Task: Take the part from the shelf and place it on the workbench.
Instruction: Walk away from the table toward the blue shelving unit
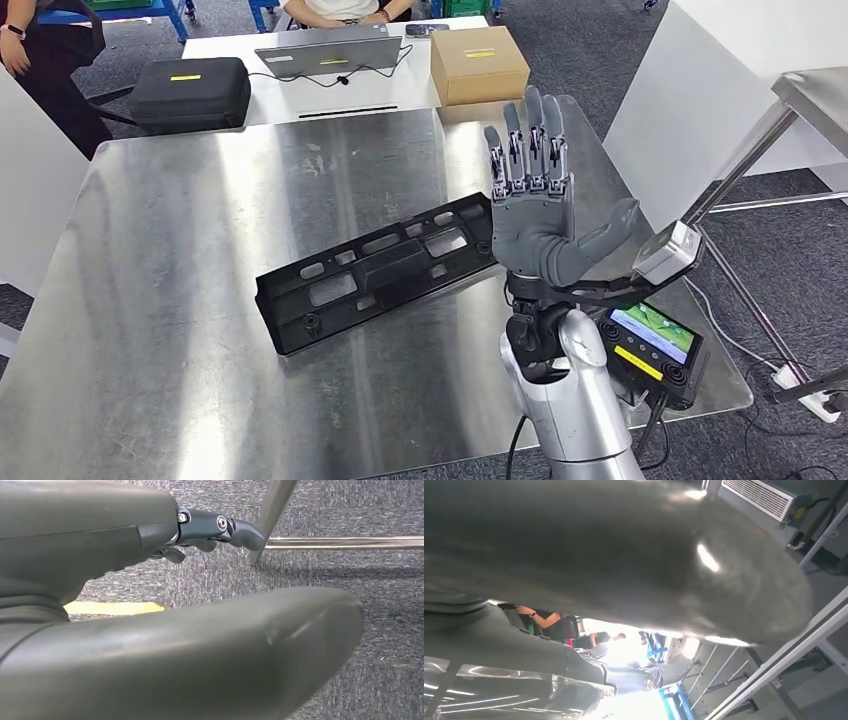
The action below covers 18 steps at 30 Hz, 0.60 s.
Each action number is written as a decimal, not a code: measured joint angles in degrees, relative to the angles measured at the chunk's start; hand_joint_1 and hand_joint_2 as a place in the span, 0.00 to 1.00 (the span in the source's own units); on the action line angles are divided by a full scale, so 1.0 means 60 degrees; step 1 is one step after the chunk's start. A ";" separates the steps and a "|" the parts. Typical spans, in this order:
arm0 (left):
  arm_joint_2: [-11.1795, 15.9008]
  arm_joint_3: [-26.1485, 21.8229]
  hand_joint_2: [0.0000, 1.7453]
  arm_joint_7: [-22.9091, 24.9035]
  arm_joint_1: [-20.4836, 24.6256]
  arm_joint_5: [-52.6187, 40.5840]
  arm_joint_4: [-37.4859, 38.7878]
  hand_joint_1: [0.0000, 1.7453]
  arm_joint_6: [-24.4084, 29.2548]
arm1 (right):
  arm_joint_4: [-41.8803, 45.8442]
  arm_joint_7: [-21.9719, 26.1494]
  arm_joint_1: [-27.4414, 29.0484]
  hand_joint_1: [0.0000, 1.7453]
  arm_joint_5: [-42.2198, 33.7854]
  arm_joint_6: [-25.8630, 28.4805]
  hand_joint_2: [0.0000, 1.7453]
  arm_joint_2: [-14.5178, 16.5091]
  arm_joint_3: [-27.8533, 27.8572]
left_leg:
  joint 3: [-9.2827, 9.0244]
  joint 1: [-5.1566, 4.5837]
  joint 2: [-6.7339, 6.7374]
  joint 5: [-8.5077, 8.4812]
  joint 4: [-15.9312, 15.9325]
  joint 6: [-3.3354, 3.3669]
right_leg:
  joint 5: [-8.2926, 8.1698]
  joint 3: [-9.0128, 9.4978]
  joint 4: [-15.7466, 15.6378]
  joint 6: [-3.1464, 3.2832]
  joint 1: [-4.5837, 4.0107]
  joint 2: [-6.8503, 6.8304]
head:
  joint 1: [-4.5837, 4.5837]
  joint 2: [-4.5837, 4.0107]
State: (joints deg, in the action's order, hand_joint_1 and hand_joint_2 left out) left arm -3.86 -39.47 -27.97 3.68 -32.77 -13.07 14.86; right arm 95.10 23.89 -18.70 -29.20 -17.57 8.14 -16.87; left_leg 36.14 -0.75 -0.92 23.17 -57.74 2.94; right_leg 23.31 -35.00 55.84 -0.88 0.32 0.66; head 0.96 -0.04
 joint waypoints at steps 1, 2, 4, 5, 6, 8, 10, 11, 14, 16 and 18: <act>-0.0002 0.0000 0.00 0.0009 0.0003 -0.0006 0.0000 0.00 0.0006 | 0.0053 0.0033 0.0090 0.00 -0.0002 -0.0034 0.00 -0.0044 -0.0020 | 0.0000 0.0000 0.0000 0.0001 0.0000 0.0000 | 0.0000 0.0000 0.0000 0.0000 0.0000 0.0000 | 0.0000 0.0000; -0.0002 0.0000 0.00 0.0015 0.0005 -0.0011 0.0000 0.00 0.0010 | 0.0088 0.0067 0.0170 0.00 -0.0001 -0.0068 0.00 -0.0081 -0.0042 | 0.0004 -0.0012 0.0002 0.0012 -0.0010 0.0008 | -0.0002 0.0004 -0.0006 -0.0004 0.0009 0.0001 | 0.0000 0.0001; -0.0005 -0.0004 0.00 0.0017 0.0006 0.0005 0.0001 0.00 0.0014 | 0.0119 0.0123 0.0296 0.00 -0.0003 -0.0158 0.00 -0.0148 -0.0099 | 0.0008 -0.0035 0.0002 0.0045 -0.0033 0.0050 | -0.0002 0.0017 -0.0015 -0.0016 0.0028 0.0001 | 0.0003 0.0001; -0.0006 -0.0013 0.00 0.0012 0.0006 0.0030 0.0002 0.00 0.0016 | 0.0122 0.0136 0.0335 0.00 -0.0007 -0.0198 0.00 -0.0173 -0.0132 | 0.0010 -0.0047 0.0002 0.0065 -0.0049 0.0078 | -0.0002 0.0025 -0.0020 -0.0022 0.0039 0.0002 | 0.0002 0.0001; -0.0007 -0.0026 0.00 0.0000 0.0005 0.0055 0.0003 0.00 0.0020 | 0.0123 0.0143 0.0359 0.00 -0.0015 -0.0228 0.00 -0.0198 -0.0168 | 0.0007 -0.0049 0.0001 0.0076 -0.0055 0.0104 | 0.0000 0.0031 -0.0020 -0.0028 0.0043 0.0002 | 0.0004 0.0001; -0.0008 -0.0053 0.00 -0.0035 0.0006 0.0093 0.0004 0.00 0.0028 | 0.0125 0.0145 0.0370 0.00 -0.0037 -0.0253 0.00 -0.0229 -0.0233 | -0.0009 -0.0061 0.0002 0.0080 -0.0044 0.0157 | -0.0005 0.0053 -0.0047 -0.0065 0.0047 0.0003 | 0.0005 0.0003; -0.0023 -0.0060 0.00 -0.0061 0.0004 0.0101 0.0004 0.00 0.0036 | 0.0136 0.0143 0.0372 0.00 -0.0056 -0.0265 0.00 -0.0252 -0.0278 | -0.0147 0.0001 0.0026 -0.0002 0.0131 0.0249 | 0.0067 0.0025 0.0054 -0.0098 0.0022 -0.0009 | 0.0001 0.0002; -0.0034 -0.0062 0.00 -0.0068 0.0006 0.0104 0.0004 0.00 0.0038 | 0.0141 0.0142 0.0367 0.00 -0.0064 -0.0270 0.00 -0.0265 -0.0291 | -0.0226 0.0032 0.0042 -0.0047 0.0229 0.0294 | 0.0203 -0.0077 0.0297 -0.0081 0.0008 -0.0016 | -0.0006 0.0001; -0.0063 -0.0073 0.00 -0.0077 0.0009 0.0106 0.0004 0.00 0.0038 | 0.0140 0.0140 0.0398 0.00 -0.0076 -0.0278 0.00 -0.0349 -0.0301 | -0.0306 0.0048 0.0066 -0.0088 0.0326 0.0345 | 0.0996 -0.0932 0.2096 0.0023 0.0035 -0.0030 | -0.0019 0.0000; -0.0072 -0.0085 0.00 -0.0076 0.0002 0.0110 0.0004 0.00 0.0037 | 0.0138 0.0139 0.0454 0.00 -0.0077 -0.0278 0.00 -0.0406 -0.0304 | -0.0294 0.0043 0.0070 -0.0089 0.0319 0.0330 | 0.1227 -0.1250 0.2763 -0.0044 0.0074 -0.0037 | -0.0017 0.0000; -0.0089 -0.0092 0.00 -0.0075 -0.0002 0.0115 0.0004 0.00 0.0037 | 0.0138 0.0138 0.0474 0.00 -0.0080 -0.0278 0.00 -0.0433 -0.0306 | -0.0298 0.0050 0.0071 -0.0099 0.0304 0.0293 | 0.0910 -0.0742 0.1900 -0.0211 0.0119 -0.0061 | -0.0019 0.0001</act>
State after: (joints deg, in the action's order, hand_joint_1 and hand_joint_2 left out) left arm -4.40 -40.02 -28.43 3.66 -32.08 -13.05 15.08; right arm 95.93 24.72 -15.86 -29.68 -19.23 5.54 -18.71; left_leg 34.34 -0.45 -0.49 22.58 -55.92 4.70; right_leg 28.77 -39.45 67.24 -2.15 1.04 0.29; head 0.85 -0.04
